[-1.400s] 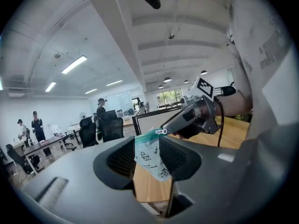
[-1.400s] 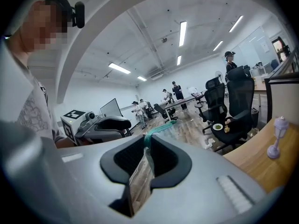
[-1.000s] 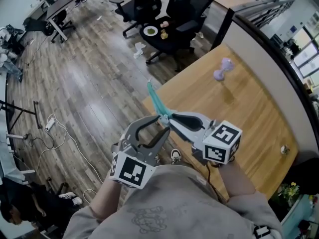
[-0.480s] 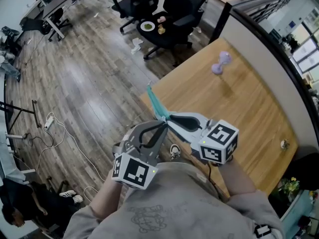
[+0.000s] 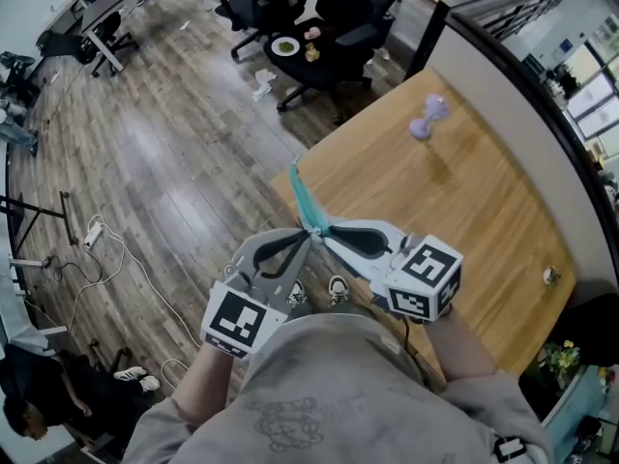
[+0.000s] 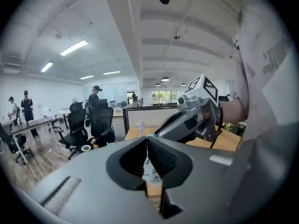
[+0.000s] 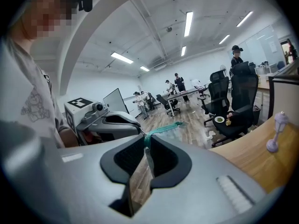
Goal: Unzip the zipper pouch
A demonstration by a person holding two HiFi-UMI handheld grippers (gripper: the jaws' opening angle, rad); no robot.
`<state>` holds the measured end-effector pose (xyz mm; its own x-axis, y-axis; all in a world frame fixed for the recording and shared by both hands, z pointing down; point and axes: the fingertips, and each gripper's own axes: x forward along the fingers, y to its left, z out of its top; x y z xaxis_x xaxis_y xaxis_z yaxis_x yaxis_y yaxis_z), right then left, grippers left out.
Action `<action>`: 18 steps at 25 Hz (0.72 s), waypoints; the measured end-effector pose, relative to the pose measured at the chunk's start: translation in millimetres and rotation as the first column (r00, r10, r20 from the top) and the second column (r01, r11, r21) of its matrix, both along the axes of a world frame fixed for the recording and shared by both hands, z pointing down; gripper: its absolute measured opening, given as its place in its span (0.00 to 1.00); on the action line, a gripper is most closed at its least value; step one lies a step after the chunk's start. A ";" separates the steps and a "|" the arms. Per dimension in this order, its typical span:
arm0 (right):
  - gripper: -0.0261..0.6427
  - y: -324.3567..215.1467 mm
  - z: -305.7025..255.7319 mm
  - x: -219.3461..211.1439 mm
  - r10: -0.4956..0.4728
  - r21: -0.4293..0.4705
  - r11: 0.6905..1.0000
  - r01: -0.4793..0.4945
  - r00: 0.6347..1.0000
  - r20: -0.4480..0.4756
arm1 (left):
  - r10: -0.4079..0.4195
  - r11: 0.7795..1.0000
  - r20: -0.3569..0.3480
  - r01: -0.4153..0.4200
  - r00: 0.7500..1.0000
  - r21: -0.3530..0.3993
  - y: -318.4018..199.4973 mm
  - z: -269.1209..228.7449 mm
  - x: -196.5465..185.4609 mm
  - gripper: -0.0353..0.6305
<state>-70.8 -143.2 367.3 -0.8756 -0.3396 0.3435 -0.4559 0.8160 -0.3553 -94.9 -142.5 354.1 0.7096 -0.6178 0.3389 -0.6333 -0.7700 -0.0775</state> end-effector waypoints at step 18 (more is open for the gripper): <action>0.11 32.0 -10.4 6.0 -0.121 0.004 0.993 0.121 0.993 -0.013 | -0.324 0.944 0.100 0.328 0.941 -0.033 -45.4 10.9 -103.0 0.05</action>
